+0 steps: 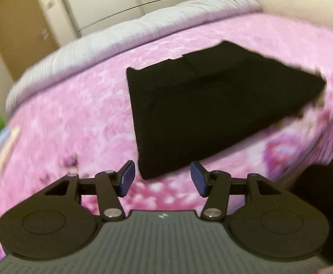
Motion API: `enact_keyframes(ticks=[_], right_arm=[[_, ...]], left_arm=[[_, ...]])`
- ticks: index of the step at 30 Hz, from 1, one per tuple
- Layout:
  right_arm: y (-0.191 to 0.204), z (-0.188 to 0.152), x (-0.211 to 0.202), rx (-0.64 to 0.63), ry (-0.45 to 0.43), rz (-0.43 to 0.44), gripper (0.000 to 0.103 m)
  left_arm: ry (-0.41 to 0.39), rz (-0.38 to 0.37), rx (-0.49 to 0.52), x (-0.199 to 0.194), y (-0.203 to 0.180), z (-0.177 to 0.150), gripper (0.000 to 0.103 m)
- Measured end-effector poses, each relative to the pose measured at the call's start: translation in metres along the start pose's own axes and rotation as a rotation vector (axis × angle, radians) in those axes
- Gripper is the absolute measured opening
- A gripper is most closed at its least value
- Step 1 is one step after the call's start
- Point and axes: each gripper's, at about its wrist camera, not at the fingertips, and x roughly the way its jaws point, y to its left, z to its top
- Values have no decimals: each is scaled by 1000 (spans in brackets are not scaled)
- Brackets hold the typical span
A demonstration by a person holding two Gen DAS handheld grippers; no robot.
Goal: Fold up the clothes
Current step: 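Grasp the folded garment edge with both tools and lift it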
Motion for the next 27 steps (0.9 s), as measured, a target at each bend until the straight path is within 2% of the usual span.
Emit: enact_keyframes(ticks=[4,9,11,14,15,17,20,23,25,26,27], right_arm=[[10,-7,17,-202,-34,-51,88],[29,-15,41,-503,-85,-92,87],[34,-19,51,-636,-103,-104,86],[35,-23,71,-805,-85,-123,80],[34,-24,78,-854,-75,-129,74],[32,-26,90,-940,-66,-139,71],[32,-27,97,-1006,-119,-122,67],[33,-27,104,-1054,-166,-119,62],[33,-28,111,-1077,-194,-135,47],[34,-28,114,-1093,-203,-145,42],[35,-28,119,-1114,-200,-151,28]], left_arm=[[12,27,232,23,-15,-9,50],[34,56,418,53,-22,-18,49],[43,61,500,64,-23,-23,46],[29,66,617,76,-26,-32,43],[19,67,655,80,-27,-33,41],[3,71,703,87,-28,-35,40],[-28,82,743,98,-29,-35,37],[-53,75,776,111,-31,-34,28],[-62,57,765,115,-27,-32,19],[-67,47,757,117,-25,-31,19],[-68,34,739,116,-22,-30,17]])
